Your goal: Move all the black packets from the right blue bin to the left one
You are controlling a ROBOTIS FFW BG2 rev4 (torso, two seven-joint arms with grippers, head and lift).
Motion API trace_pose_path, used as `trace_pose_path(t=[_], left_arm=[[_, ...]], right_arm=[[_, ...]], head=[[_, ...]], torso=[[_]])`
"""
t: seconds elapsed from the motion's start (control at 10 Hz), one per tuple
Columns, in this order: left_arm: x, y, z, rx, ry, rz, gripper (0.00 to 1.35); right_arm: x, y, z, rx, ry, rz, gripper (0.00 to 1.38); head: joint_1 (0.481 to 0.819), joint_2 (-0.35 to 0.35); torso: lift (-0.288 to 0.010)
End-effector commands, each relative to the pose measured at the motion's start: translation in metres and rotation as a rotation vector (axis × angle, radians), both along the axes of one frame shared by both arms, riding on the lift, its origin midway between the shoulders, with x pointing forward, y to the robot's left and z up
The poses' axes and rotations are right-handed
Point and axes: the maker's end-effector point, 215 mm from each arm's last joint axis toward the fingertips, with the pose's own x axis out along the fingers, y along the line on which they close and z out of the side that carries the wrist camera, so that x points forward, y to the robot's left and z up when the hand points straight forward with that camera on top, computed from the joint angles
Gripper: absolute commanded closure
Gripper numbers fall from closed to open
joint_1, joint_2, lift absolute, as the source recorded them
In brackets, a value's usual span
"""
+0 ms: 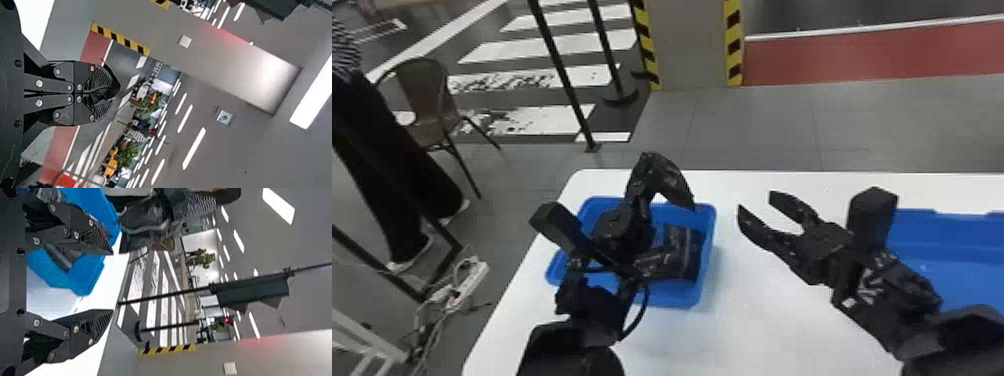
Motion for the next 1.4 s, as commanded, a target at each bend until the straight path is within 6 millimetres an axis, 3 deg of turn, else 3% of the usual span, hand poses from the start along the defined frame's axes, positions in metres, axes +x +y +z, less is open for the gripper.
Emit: trace_pose_path(t=[0.0,0.1,0.2,0.3,0.5,0.6,0.9,1.0,1.1,1.3], left_arm=[[0.001,0.023,-0.037,0.098,0.072,0.046,1.22],[0.002,0.038,-0.068,0.181,0.132,0.075,1.22],[0.001,0.044,-0.087,0.236,0.172,0.088,1.22],[0.001,0.051,-0.087,0.278,0.172,0.114,1.18],[-0.002,0.062,-0.061,0.281,0.080,0.190,0.13],[-0.003,0.056,-0.043,0.282,0.022,0.187,0.02],[-0.029,0.040,0.031,0.321,-0.249,0.211,0.04],[-0.041,0.036,0.037,0.358,-0.285,0.216,0.04],[-0.053,0.033,0.021,0.382,-0.260,0.211,0.04],[-0.079,0.029,-0.008,0.449,-0.208,0.207,0.04]], right_arm=[[0.004,-0.057,-0.005,-0.008,-0.002,-0.115,0.20],[0.009,-0.085,-0.001,-0.003,-0.008,-0.169,0.21],[0.016,-0.106,0.005,-0.001,-0.019,-0.206,0.21],[0.022,-0.122,0.014,-0.009,-0.041,-0.233,0.21],[0.030,-0.145,0.026,-0.009,-0.063,-0.272,0.21],[0.029,-0.158,0.031,-0.008,-0.075,-0.295,0.21],[0.001,-0.210,0.054,-0.025,-0.151,-0.444,0.20],[-0.020,-0.224,0.064,-0.022,-0.160,-0.510,0.19],[-0.041,-0.235,0.070,-0.019,-0.161,-0.571,0.19],[-0.063,-0.246,0.073,-0.009,-0.159,-0.603,0.19]], head=[[0.695,0.256],[0.695,0.244],[0.695,0.226],[0.695,0.206],[0.695,0.189],[0.695,0.179],[0.695,0.128],[0.695,0.101],[0.695,0.078],[0.695,0.054]], torso=[[-0.110],[-0.110],[-0.110],[-0.110],[-0.110],[-0.110],[-0.110],[-0.110],[-0.110],[-0.110]])
